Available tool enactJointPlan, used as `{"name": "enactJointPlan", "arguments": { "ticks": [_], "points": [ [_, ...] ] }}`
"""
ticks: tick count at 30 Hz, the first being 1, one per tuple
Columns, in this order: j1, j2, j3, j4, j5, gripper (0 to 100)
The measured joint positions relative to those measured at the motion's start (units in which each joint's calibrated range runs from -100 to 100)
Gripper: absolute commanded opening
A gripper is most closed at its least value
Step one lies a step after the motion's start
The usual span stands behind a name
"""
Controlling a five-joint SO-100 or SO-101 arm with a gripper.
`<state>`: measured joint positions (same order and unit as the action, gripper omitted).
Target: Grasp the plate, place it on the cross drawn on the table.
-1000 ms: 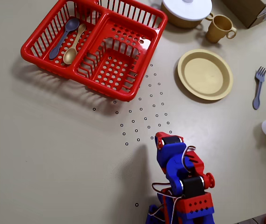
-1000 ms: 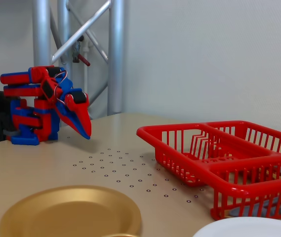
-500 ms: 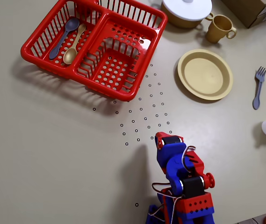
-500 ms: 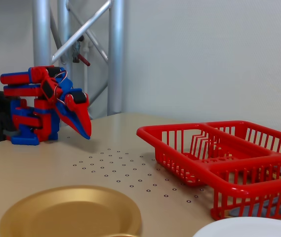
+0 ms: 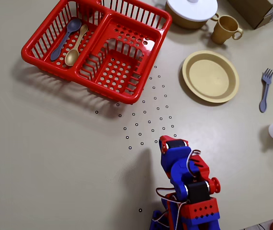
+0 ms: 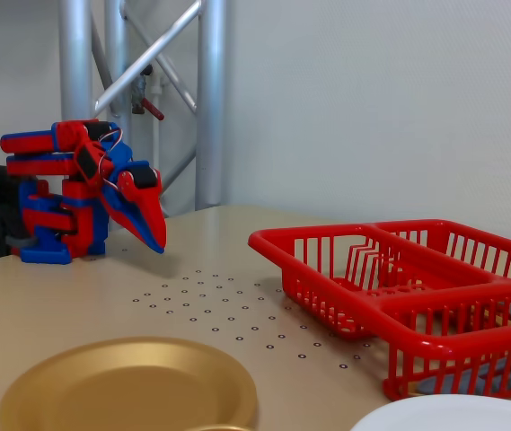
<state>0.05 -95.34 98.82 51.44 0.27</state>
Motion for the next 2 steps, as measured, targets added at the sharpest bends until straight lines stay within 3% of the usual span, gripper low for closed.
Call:
{"name": "enactJointPlan", "arguments": {
  "ticks": [2],
  "points": [
    [0.00,0.00,0.00,0.00,0.00,0]
  ]
}}
